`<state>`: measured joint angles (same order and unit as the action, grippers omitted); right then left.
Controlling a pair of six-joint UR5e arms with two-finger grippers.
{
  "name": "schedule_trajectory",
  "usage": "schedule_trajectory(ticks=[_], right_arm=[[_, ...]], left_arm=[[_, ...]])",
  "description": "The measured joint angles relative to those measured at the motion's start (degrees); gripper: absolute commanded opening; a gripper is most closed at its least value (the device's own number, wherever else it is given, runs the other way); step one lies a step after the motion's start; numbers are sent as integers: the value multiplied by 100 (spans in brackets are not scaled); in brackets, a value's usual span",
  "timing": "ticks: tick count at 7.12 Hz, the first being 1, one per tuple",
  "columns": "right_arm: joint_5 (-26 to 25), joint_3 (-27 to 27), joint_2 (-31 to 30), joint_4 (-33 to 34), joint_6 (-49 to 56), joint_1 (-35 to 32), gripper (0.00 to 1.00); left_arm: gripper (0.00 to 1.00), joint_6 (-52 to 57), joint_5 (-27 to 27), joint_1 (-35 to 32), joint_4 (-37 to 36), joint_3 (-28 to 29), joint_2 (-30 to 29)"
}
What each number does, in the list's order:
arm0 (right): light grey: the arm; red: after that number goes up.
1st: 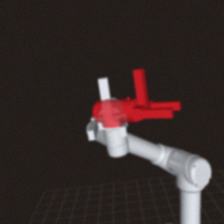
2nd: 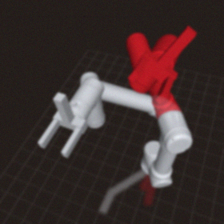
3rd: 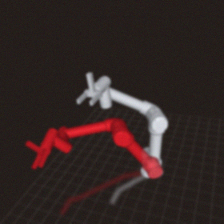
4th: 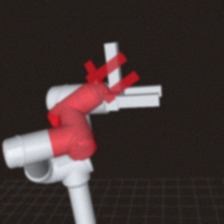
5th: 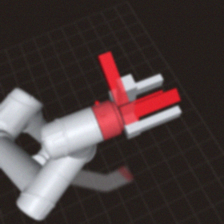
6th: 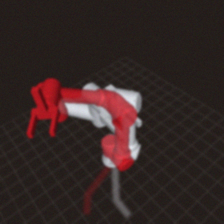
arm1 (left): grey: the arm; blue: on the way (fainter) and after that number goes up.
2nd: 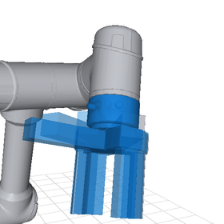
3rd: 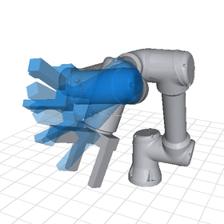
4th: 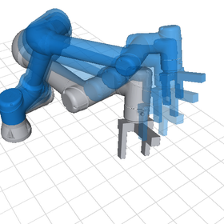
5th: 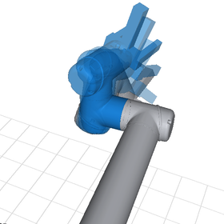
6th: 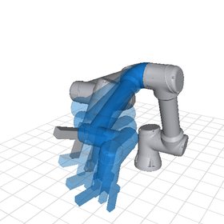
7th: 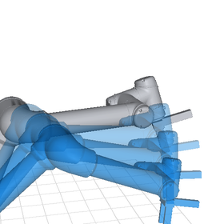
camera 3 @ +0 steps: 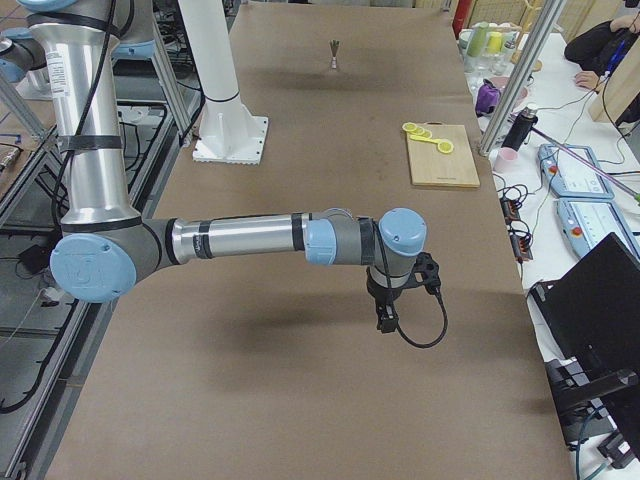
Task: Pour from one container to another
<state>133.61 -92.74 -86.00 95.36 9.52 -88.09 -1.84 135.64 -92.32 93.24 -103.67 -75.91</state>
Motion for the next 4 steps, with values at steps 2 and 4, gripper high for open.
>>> schedule_trajectory(ticks=[2, 4], right_arm=[[8, -18, -72, 0, -2, -63, 100], [20, -33, -126, 0, -2, -148, 100]], left_arm=[[99, -16, -2, -4, 1, 7, -3], [99, -26, -2, -5, 1, 12, -3]])
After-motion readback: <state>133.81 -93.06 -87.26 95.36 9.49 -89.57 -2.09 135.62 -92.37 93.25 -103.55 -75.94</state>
